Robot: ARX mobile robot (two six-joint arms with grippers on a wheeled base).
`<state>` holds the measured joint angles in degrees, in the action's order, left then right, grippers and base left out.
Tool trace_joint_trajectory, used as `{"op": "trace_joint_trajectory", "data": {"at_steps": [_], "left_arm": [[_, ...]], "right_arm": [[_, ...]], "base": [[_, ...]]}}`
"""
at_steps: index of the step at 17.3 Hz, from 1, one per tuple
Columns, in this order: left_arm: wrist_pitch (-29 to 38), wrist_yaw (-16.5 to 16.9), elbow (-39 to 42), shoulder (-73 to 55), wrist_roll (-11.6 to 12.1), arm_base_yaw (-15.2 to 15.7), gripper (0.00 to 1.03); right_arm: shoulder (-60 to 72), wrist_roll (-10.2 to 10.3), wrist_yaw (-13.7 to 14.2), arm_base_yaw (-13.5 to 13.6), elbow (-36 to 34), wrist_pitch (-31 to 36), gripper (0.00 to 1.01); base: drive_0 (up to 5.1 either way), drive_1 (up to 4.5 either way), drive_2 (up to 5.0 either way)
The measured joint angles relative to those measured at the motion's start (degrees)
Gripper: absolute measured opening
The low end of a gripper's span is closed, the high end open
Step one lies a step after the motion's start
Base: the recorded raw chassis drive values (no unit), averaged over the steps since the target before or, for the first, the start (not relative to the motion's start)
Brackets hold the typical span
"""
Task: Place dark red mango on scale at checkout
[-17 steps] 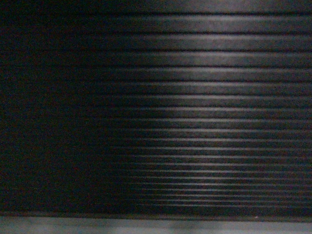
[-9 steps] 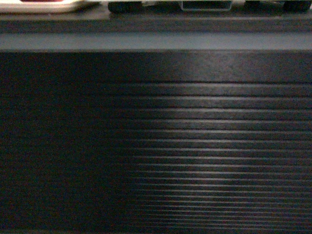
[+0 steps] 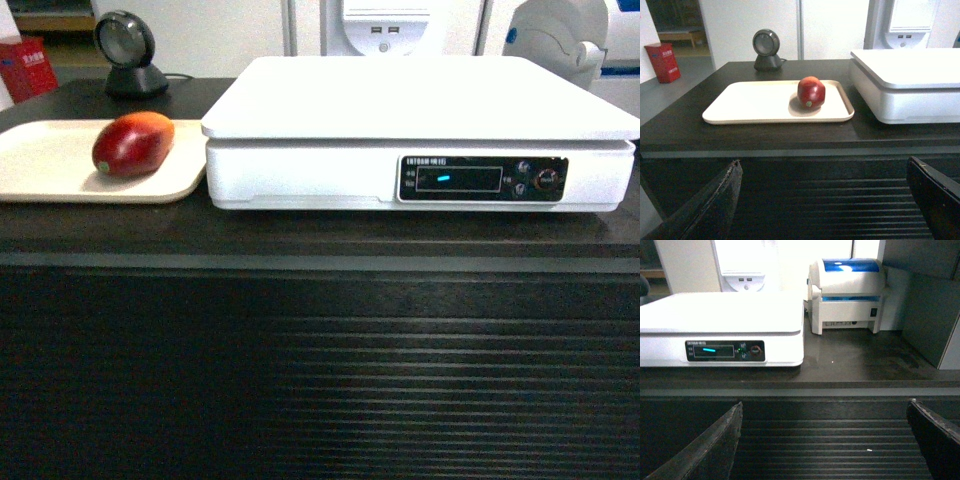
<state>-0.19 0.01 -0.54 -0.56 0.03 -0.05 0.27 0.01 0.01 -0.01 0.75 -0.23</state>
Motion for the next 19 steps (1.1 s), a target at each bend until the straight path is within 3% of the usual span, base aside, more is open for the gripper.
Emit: {"op": "trace_joint_trajectory", "data": {"at_steps": [19], "left_arm": [[0.0,0.0,0.0,0.0,0.0,0.0,0.98]], "right_arm": [[0.0,0.0,0.0,0.0,0.0,0.0,0.98]], "base": [[0.0,0.0,0.0]]}}
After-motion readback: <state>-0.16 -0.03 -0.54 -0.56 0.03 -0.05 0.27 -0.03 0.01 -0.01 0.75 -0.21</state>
